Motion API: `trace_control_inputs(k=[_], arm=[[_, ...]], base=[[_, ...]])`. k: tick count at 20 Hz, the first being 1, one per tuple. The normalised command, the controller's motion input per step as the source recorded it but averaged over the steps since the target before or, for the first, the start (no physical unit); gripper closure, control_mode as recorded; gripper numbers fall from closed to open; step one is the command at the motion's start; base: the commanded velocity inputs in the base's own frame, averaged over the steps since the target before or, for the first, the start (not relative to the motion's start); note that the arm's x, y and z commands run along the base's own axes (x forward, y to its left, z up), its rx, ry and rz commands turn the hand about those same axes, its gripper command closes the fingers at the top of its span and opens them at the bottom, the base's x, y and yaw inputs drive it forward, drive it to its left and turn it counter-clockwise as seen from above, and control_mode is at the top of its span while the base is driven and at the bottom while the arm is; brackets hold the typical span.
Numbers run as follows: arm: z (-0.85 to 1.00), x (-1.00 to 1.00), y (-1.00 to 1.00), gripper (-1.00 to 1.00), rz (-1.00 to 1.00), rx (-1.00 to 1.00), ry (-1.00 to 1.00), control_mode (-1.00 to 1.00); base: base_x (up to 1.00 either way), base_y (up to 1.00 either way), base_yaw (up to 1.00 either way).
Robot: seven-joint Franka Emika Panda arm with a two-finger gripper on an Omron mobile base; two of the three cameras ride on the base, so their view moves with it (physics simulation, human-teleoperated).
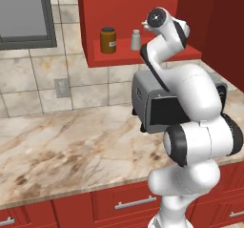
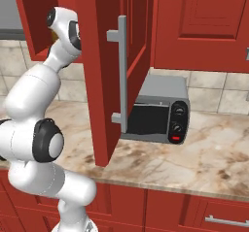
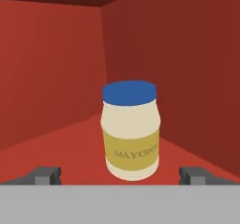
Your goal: Collect the turmeric, mayonnaise, and shaker from the cabinet and place them next to the stove.
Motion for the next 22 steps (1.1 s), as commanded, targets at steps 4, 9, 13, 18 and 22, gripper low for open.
trace_control_inputs(k=[4,9,13,18,22], arm=[[0.0,0.07,-0.01,-1.0,-0.04,0.0,0.0,-1.0],[0.0,0.09,-0.1,-1.0,-0.04,0.0,0.0,-1.0],[0.0,0.17,-0.12,-1.0,-0.04,0.0,0.0,-1.0],[0.0,0.22,-0.06,-1.0,-0.04,0.0,0.0,-1.0],[0.0,0.14,-0.06,-1.0,-0.01,0.0,0.0,-1.0]], base=[[0.0,0.0,0.0],[0.0,0.0,0.0],[0.0,0.0,0.0],[0.0,0.0,0.0],[0.0,0.0,0.0]])
